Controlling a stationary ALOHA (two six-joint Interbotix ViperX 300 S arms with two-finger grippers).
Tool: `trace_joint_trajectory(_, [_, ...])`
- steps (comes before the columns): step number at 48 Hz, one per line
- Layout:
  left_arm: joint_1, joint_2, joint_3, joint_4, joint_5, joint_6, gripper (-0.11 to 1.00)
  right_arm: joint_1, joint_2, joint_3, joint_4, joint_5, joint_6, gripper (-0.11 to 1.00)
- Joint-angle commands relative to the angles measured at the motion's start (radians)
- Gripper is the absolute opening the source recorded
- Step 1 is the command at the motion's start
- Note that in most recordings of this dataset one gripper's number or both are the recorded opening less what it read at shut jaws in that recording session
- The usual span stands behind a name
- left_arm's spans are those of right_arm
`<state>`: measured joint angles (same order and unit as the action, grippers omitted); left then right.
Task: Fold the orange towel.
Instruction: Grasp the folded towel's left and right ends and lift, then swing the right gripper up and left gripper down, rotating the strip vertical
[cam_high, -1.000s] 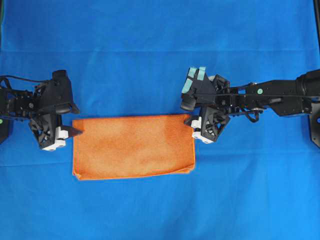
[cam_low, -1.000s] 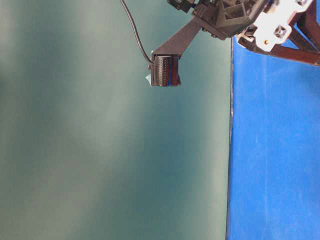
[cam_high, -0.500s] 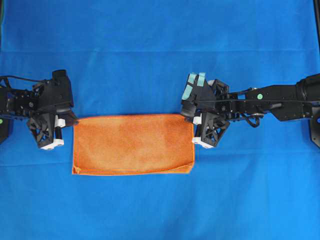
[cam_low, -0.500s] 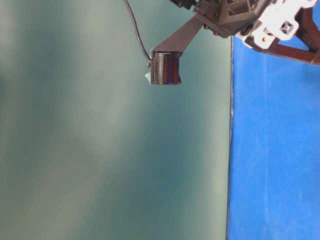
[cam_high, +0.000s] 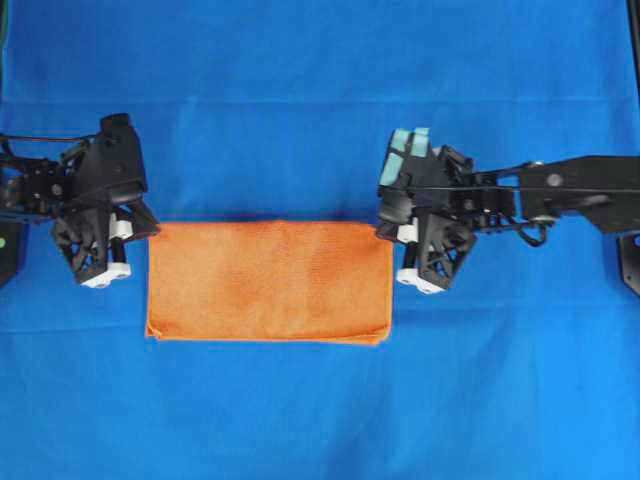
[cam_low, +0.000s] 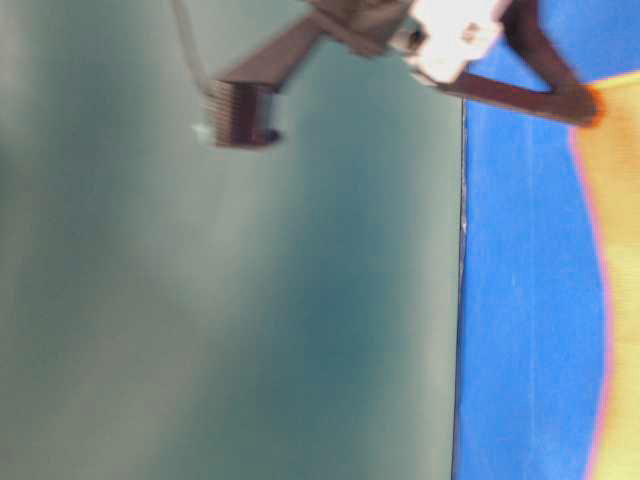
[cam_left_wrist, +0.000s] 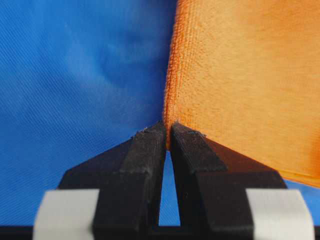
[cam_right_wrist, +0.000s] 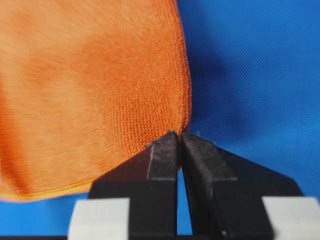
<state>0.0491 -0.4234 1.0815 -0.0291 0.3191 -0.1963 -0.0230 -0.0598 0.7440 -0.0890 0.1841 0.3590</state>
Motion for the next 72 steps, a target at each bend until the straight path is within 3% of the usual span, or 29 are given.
trace_joint_trajectory(1, [-0.002, -0.077, -0.048, 0.002, 0.061, -0.003, 0.02, 0.002, -0.077, -0.015, 0.0, 0.029, 0.0, 0.03])
trace_joint_trajectory(19, [-0.031, -0.327, -0.061, 0.0, 0.092, 0.006, 0.02, 0.015, -0.261, -0.009, -0.009, 0.104, -0.002, 0.03])
trace_joint_trajectory(41, [-0.034, -0.339, -0.054, 0.002, 0.064, 0.009, 0.02, 0.005, -0.295, -0.015, -0.044, 0.104, 0.0, 0.03])
trace_joint_trajectory(60, [-0.147, -0.12, -0.127, 0.003, -0.178, 0.015, 0.02, -0.193, -0.262, -0.046, -0.133, 0.095, 0.0, 0.03])
trace_joint_trajectory(65, [-0.181, -0.031, -0.179, 0.003, -0.233, 0.06, 0.02, -0.253, -0.23, -0.074, -0.163, 0.08, -0.002, 0.03])
trace_joint_trajectory(72, [-0.221, 0.089, -0.279, 0.003, -0.264, 0.173, 0.02, -0.316, -0.176, -0.12, -0.204, 0.058, -0.003, 0.03])
